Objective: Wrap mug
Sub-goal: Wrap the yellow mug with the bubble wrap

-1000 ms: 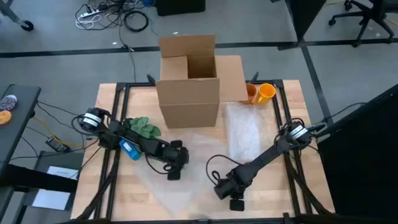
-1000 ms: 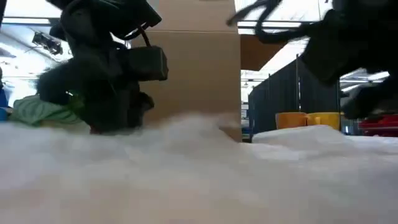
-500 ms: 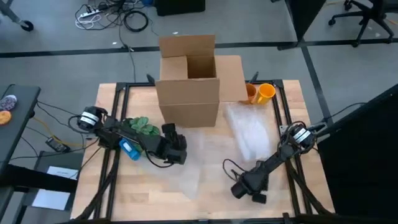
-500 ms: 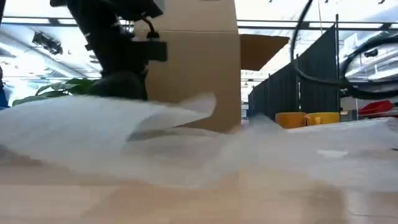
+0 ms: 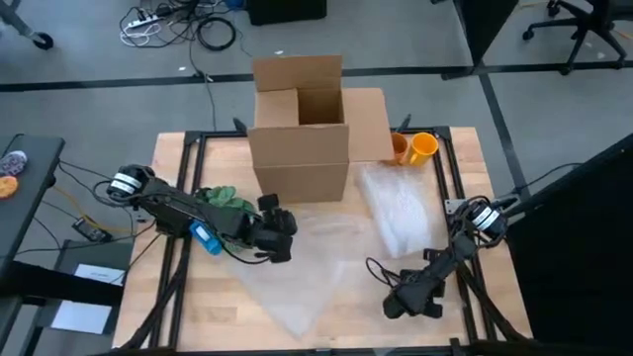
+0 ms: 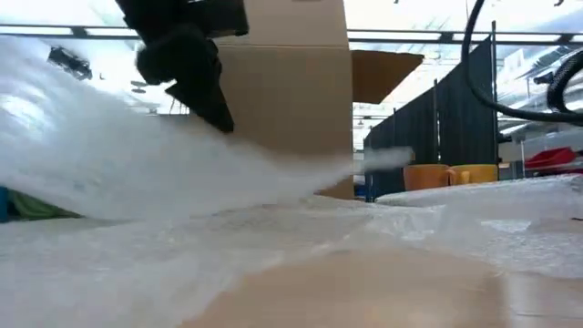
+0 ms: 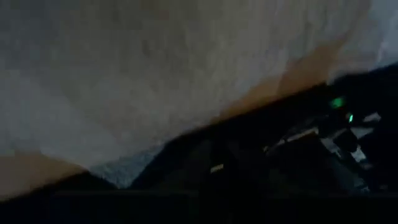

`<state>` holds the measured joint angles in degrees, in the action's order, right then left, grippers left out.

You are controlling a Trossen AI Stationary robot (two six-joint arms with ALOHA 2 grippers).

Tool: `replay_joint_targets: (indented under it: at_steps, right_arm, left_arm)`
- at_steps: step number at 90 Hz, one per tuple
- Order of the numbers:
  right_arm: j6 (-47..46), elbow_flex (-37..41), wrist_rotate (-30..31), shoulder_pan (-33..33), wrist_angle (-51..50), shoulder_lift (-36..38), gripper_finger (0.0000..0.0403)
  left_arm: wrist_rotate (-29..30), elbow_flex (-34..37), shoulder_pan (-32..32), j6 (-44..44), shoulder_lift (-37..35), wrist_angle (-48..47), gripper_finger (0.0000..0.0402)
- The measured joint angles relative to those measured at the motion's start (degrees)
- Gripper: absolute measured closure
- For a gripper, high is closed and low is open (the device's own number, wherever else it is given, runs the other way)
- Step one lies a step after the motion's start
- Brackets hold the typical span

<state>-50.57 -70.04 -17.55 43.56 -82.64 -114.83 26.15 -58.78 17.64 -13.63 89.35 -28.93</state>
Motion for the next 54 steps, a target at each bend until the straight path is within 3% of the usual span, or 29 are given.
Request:
replay_joint_targets:
  at_steps: [16, 36, 45, 54]
  right_arm:
    - [-0.4, 0.0, 1.6, -1.0, 4.4, 0.0, 0.0380]
    - [-0.1, -0.1, 2.9, -2.0, 5.8, 0.1, 0.0380]
    - [0.1, -0.1, 3.0, -2.2, 5.8, 0.1, 0.0380]
    - [0.1, -0.1, 3.0, -2.5, 6.6, 0.1, 0.0380]
  left_arm:
    - [-8.1, 5.6, 0.1, 1.6, 4.8, 11.9, 0.0233]
    - [-8.5, 8.9, 0.2, -0.7, 15.7, 26.1, 0.0227]
    - [-8.3, 8.3, 0.2, -0.8, 18.8, 30.4, 0.0247]
    - [-8.3, 7.8, 0.4, -0.8, 19.2, 31.0, 0.0297]
